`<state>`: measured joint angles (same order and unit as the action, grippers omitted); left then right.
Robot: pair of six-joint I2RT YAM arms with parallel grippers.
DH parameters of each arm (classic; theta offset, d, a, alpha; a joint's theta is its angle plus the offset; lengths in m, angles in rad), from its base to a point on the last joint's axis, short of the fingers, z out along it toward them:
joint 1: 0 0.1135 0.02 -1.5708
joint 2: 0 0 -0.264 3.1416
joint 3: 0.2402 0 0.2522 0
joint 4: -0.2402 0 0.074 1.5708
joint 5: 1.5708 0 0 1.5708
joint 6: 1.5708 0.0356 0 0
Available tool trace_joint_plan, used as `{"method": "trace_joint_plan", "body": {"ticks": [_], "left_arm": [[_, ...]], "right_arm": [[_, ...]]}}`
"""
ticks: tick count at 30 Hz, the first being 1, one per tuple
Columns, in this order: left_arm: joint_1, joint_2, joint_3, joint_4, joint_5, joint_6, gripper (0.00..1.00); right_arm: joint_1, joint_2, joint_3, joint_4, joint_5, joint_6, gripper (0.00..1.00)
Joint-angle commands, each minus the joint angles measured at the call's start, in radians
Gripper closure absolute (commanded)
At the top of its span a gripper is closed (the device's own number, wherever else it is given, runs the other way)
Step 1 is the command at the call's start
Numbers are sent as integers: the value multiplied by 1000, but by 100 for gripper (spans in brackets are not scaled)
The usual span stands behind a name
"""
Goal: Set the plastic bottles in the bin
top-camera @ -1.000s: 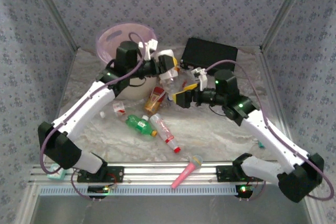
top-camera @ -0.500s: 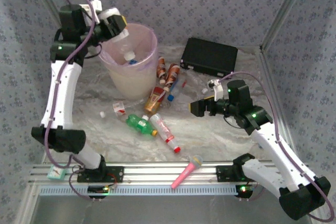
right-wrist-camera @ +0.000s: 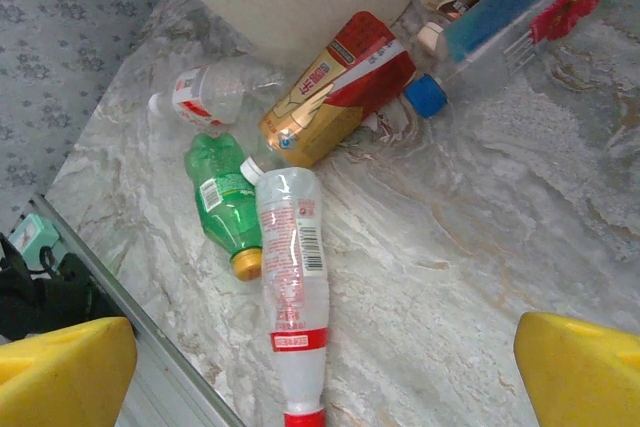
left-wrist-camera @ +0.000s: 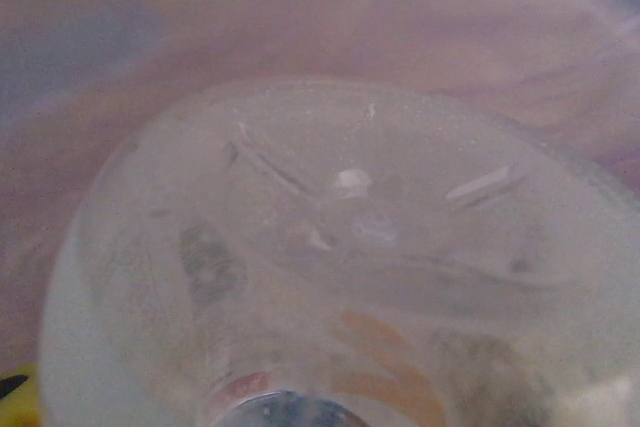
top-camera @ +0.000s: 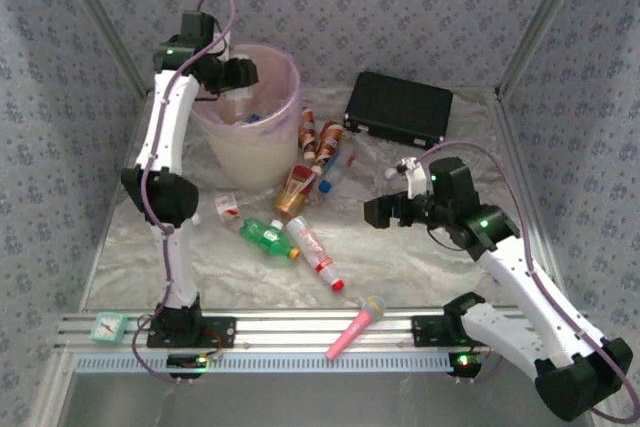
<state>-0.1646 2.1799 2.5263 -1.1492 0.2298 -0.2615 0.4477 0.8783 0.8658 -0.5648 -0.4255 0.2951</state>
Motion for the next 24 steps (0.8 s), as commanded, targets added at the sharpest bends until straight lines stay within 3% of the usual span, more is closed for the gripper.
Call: {"method": "trace_joint_plan", "body": {"ticks": [1, 5, 9, 15, 24], "left_arm": [[-11, -13, -17, -60, -37, 61, 100], [-22, -11, -110, -16, -48, 66, 100], [-24, -2, -158, 12, -53, 67, 92], [-24, -1, -143, 20, -43, 63, 50], [-24, -9, -44, -16, -13, 53, 12]], "right_arm": [[6, -1, -10, -32, 42, -2, 1], [12, 18, -7, -26, 49, -2, 1], [19, 29, -7, -24, 59, -1, 1], [28, 31, -3, -32, 85, -12, 1], [92, 41, 16, -103, 165, -33, 1]]}}
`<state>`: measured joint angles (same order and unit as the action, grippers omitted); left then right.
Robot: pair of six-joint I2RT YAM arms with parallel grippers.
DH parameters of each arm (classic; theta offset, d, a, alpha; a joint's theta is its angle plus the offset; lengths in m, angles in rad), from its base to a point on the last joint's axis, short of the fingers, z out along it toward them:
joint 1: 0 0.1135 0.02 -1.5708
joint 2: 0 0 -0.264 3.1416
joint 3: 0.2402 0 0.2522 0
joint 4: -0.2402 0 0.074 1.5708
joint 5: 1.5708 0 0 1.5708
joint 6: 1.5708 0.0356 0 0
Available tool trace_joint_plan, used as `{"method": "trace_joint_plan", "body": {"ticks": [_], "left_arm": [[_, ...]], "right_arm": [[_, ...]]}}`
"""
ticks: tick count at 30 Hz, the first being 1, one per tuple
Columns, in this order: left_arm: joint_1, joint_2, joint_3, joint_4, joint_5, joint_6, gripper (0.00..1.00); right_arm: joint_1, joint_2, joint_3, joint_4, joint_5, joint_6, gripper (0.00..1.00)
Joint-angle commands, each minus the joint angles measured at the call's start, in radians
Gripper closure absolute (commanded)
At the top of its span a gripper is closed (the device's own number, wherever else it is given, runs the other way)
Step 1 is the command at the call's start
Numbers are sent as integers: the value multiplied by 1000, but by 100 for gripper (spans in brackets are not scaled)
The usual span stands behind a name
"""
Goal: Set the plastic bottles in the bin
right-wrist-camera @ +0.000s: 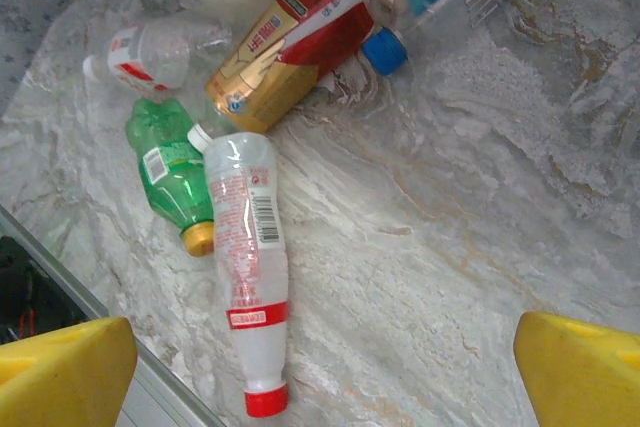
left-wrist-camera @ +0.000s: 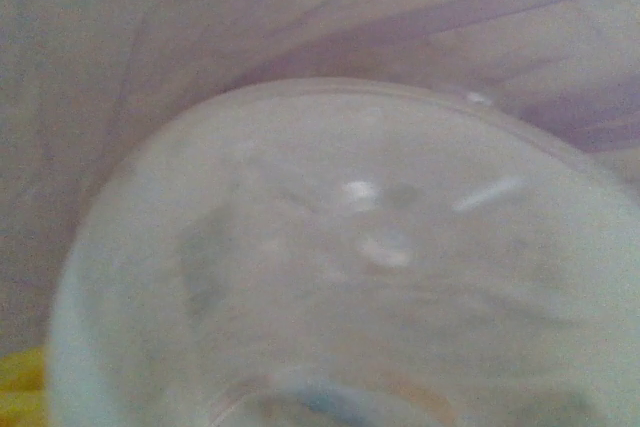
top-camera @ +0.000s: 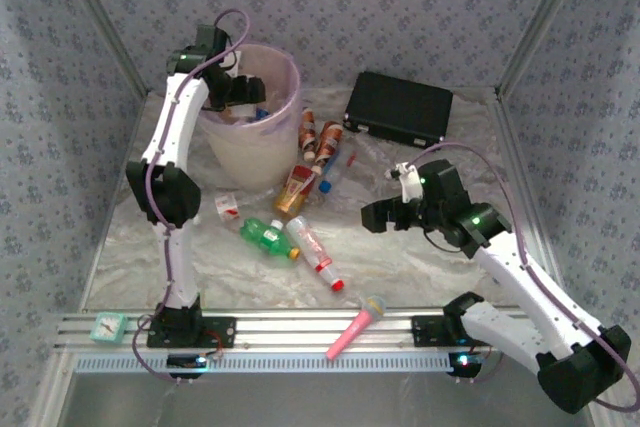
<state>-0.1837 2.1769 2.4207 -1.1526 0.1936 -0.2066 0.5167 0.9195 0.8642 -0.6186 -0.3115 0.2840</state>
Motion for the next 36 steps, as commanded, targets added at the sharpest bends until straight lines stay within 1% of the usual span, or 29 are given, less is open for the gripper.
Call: {"method": "trace_joint_plan", "body": {"ticks": [1, 3, 6, 9, 12, 14, 16, 18, 22, 24, 26, 28, 30, 32, 36], "left_arm": [[-5, -8, 69, -15, 26, -3, 8], [-5, -16, 88, -19, 25, -3, 1], [-2, -30, 124, -29, 30, -5, 0], [0, -47, 178, -58, 25, -4, 0], [11, -86, 214, -74, 9, -4, 0], [24, -133, 215, -78, -5, -6, 0], [31, -184, 208, -91, -27, -6, 0], [33, -246, 179, -98, -48, -2, 0], [32, -408, 9, -59, -51, -9, 0], [33, -506, -109, -10, -31, -21, 0], [36, -619, -261, 60, -15, -43, 0], [47, -717, -381, 111, 18, -74, 0], [61, -810, -515, 168, 69, -110, 0], [67, -875, -612, 199, 104, -135, 0], [67, -939, -727, 208, 140, -163, 0]], "right_arm": [[33, 0, 20, -56, 67, -22, 1], [61, 1, 24, -71, 106, -12, 1], [146, 18, 46, -128, 231, -9, 0], [254, 64, 74, -169, 360, -3, 0], [379, 146, 99, -175, 467, 24, 1], [476, 232, 125, -170, 541, 47, 2], [530, 307, 139, -149, 565, 61, 3], [572, 376, 146, -113, 563, 73, 4], [614, 492, 152, -19, 519, 82, 6], [618, 532, 154, 12, 504, 83, 8], [622, 571, 157, 13, 497, 84, 9], [622, 603, 157, 40, 488, 83, 11], [612, 632, 142, 90, 439, 83, 13], [593, 658, 127, 142, 393, 102, 15], [589, 718, 140, 159, 376, 93, 18]]}}
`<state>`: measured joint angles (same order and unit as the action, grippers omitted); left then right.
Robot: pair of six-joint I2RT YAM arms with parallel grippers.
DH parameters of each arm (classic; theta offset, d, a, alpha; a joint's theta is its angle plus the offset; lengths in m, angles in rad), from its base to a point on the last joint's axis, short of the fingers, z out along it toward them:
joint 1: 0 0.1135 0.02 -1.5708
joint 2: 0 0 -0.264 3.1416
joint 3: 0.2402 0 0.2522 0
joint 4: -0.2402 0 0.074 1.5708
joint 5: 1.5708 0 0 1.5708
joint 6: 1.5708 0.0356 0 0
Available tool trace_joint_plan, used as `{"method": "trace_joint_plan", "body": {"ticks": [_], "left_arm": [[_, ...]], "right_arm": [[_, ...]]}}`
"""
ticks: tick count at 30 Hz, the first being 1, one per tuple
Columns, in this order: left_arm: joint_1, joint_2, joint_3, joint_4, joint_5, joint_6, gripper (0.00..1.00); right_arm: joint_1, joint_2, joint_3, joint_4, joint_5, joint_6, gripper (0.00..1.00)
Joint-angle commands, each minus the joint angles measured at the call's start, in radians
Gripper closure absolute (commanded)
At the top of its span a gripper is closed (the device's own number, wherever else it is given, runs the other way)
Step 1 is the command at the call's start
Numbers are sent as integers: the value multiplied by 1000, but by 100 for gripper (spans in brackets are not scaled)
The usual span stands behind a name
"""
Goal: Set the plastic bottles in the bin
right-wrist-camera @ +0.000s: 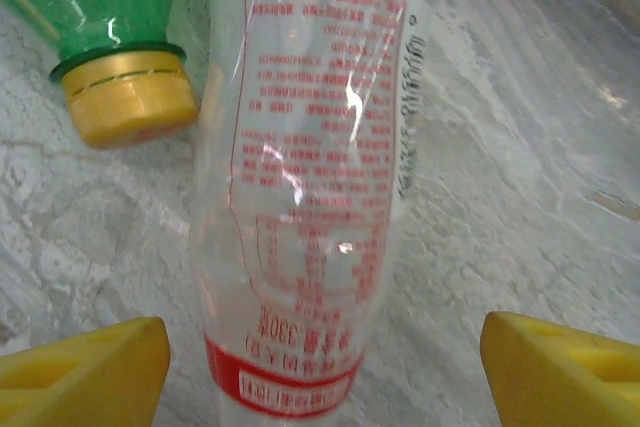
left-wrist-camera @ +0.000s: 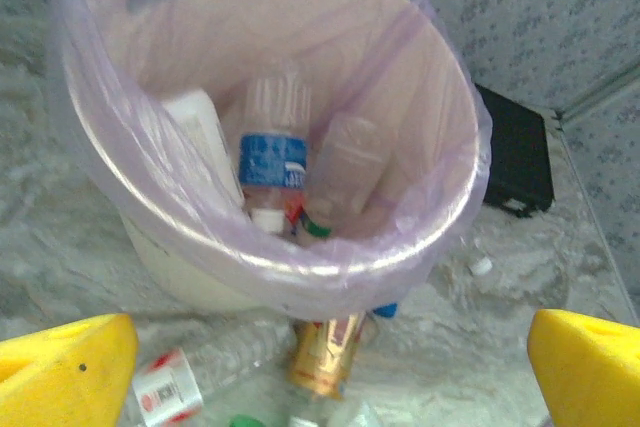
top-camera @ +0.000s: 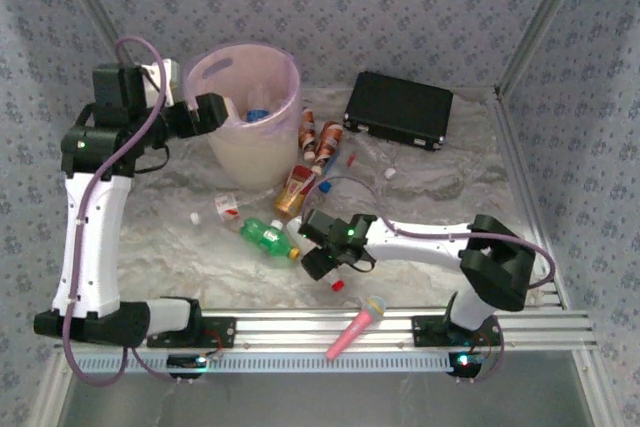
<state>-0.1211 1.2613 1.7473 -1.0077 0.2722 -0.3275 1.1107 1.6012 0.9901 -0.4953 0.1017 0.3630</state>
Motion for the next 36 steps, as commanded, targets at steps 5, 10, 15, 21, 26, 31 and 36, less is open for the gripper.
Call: {"method": "trace_joint_plan", "body": {"ticks": [5, 10, 15, 21, 26, 31, 36], "left_arm": [[6, -56, -125, 104, 67, -71, 0], [6, -43, -135, 120, 76, -77, 0], [8, -39, -148, 136, 79, -81, 0], [8, -46, -147, 153, 88, -94, 0], [5, -80, -228, 335, 256, -214, 0], [-110, -76, -291, 500, 347, -357, 0], [-241, -91, -374, 664, 331, -484, 0]], "right_arm": [[-31, 88, 21, 44, -31, 7, 23], [-42, 102, 20, 53, -27, 4, 33], [-46, 100, 16, 48, -13, 1, 43], [-59, 55, 6, 27, -5, -2, 51], [-95, -63, -7, -17, -10, -18, 51], [-221, -273, -61, 3, -123, -33, 51], [-386, -509, -124, 104, -296, -43, 50]]}}
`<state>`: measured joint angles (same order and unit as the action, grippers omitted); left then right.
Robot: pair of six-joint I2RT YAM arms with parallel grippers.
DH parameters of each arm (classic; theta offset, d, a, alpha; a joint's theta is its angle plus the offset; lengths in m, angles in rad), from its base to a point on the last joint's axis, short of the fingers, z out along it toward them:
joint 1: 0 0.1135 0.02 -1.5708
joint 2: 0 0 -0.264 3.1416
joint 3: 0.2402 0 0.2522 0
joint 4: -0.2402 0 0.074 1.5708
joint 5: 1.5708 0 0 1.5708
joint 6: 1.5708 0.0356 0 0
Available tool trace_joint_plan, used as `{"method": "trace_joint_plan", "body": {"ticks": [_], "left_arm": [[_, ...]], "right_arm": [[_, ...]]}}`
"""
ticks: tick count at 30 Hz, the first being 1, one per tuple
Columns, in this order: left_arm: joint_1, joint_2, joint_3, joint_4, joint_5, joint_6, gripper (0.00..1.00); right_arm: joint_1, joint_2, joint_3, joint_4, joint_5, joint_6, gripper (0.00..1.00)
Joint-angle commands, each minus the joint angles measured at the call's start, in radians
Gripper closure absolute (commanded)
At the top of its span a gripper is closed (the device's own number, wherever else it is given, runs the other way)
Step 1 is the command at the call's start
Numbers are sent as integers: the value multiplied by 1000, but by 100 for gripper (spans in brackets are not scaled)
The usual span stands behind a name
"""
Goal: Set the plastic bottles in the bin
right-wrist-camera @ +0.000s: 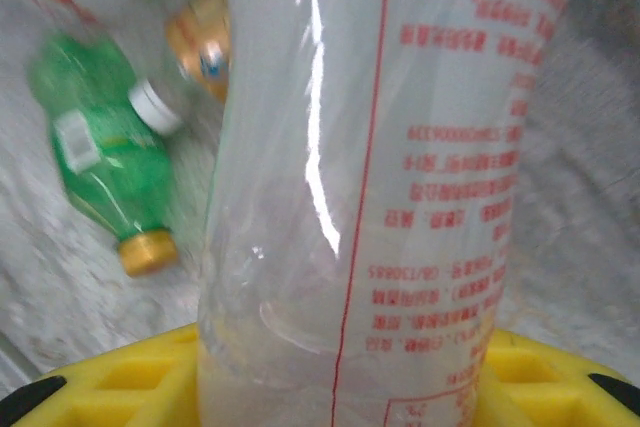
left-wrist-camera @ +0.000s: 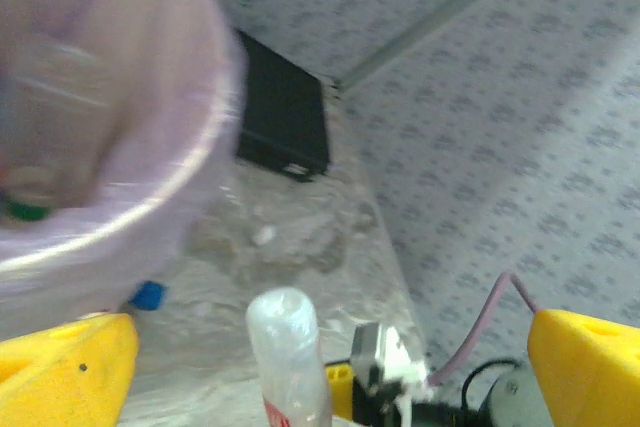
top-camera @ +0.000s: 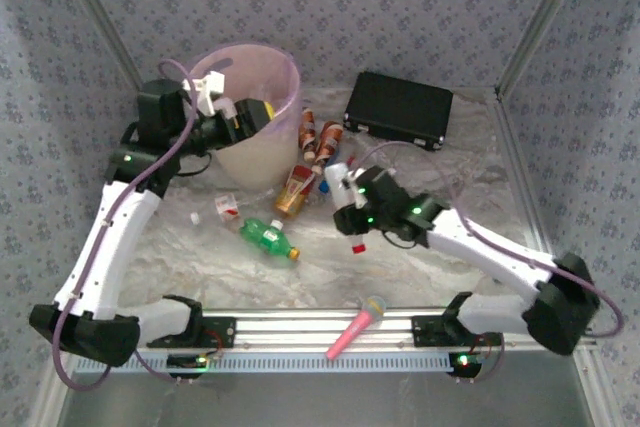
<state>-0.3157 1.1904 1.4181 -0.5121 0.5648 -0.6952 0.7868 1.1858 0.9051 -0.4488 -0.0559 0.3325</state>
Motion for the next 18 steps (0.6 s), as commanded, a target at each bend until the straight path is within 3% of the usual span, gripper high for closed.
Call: {"method": "trace_joint_plan", "body": {"ticks": [1, 9, 18], "left_arm": [[-65, -19, -69, 210, 42, -140, 0], [-289, 70, -79, 280, -13, -154, 9], [-407, 215, -50, 316, -23, -157, 16]], "right_arm": [[-92, -129, -46, 93, -184, -2, 50], [-157, -217, -19, 228, -326, 41, 49], [-155, -217, -12, 335, -369, 81, 48]]}}
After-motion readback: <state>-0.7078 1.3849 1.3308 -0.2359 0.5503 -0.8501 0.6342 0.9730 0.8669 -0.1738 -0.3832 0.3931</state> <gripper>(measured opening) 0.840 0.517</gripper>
